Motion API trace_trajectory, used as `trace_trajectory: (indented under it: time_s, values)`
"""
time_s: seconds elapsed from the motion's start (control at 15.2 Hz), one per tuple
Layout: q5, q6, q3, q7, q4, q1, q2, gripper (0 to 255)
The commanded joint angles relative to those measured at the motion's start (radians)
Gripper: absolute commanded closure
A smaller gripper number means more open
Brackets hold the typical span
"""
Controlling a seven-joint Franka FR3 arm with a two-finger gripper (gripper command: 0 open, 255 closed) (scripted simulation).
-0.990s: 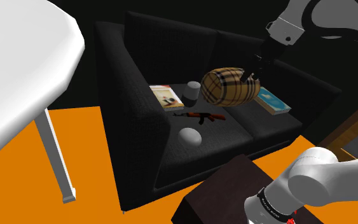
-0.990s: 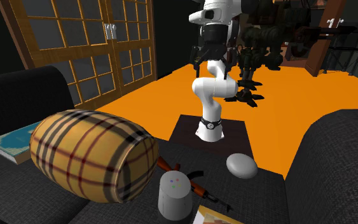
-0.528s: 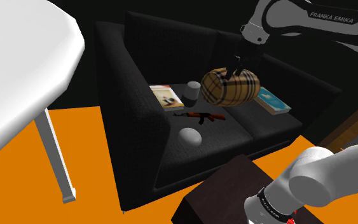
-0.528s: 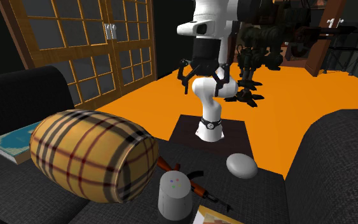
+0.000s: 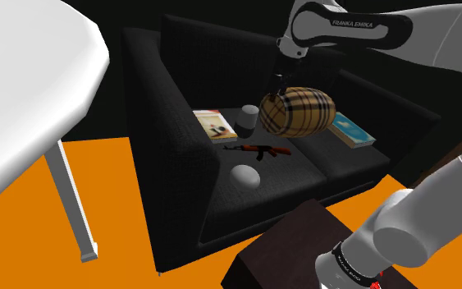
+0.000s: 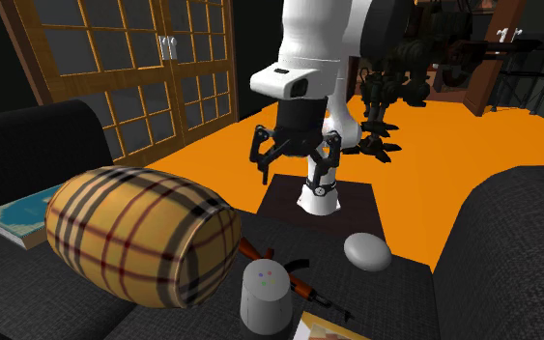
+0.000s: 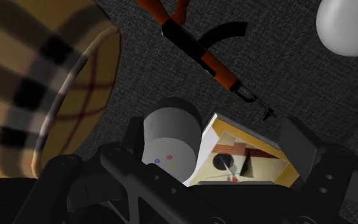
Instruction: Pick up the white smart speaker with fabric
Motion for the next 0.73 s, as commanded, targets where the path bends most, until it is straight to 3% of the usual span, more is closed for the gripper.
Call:
trace_trajectory:
  time_s: [0.0, 0.66]
  values:
    - [-0.008, -0.006, -0.002, -0.041, 0.073, 0.001, 0.087, 0]
    - [-0.056, -0.103, 0.014, -0.214, 0.547, 0.006, 0.557, 0]
